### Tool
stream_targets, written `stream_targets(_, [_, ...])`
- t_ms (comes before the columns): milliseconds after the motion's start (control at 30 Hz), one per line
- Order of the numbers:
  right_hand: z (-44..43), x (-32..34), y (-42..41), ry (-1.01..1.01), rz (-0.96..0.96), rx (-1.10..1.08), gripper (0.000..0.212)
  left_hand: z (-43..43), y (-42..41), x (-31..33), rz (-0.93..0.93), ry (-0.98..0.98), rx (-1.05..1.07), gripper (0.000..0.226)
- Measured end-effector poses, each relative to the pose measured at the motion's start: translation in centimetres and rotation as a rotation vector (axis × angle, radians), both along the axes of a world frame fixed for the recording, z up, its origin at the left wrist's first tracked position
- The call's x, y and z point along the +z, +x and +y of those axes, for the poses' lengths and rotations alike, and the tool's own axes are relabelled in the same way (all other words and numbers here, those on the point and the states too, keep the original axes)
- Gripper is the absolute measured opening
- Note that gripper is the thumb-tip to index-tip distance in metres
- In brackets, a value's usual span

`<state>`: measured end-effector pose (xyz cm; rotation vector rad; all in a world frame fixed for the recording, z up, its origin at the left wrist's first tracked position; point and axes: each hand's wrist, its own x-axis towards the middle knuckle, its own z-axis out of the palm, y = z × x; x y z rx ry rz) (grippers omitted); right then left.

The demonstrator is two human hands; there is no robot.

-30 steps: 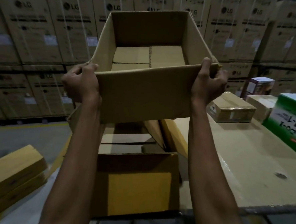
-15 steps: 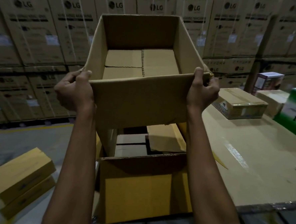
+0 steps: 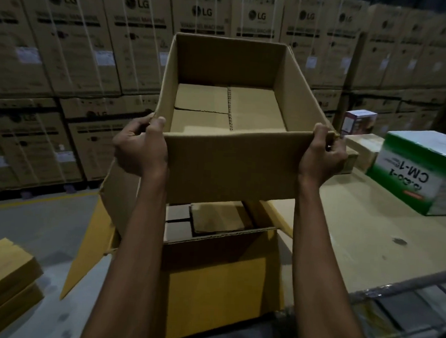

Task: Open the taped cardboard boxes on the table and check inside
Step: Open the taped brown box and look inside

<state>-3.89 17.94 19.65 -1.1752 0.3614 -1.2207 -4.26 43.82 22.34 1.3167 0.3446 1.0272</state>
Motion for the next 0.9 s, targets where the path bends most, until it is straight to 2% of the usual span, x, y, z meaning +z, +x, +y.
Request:
stream_targets(167, [-7.3, -0.5, 0.0, -0.004, 0.028, -0.106, 0.02, -7.1, 1.5, -1.2, 0.01, 0.008, -0.068, 0.017])
stream_targets(367, [-17.7, -2.3, 1.4, 0.016, 0.056, -0.162, 0.032, -17.2, 3.4, -2.7, 0.02, -0.023, -0.122, 0.018])
stream_targets(533, [-26.4, -4.5, 2.7, -0.006, 0.107, -0.178, 0.027, -25.8, 5.3, -5.2, 0.078, -0.005, -0.163, 0.016])
stream_targets(633, [-30.9, -7.3, 3.4, -0.012, 0.17, -0.188, 0.031, -30.3, 6.0, -8.5, 0.14, 0.005, -0.21, 0.011])
stream_targets(700, [-33.3, -9.6, 3.5, 0.002, 0.224, -0.182, 0.021, -32.8, 6.2, -11.1, 0.199, -0.012, -0.236, 0.011])
stream_targets(833, [-37.0, -15.7, 3.1, 0.031, 0.334, -0.205, 0.021, -37.0, 6.0, -17.0, 0.311, -0.017, -0.253, 0.011])
stream_targets(900, [-38.1, -19.2, 2.9, 0.085, 0.412, -0.2, 0.027, -38.5, 5.6, -19.8, 0.368, -0.011, -0.254, 0.009])
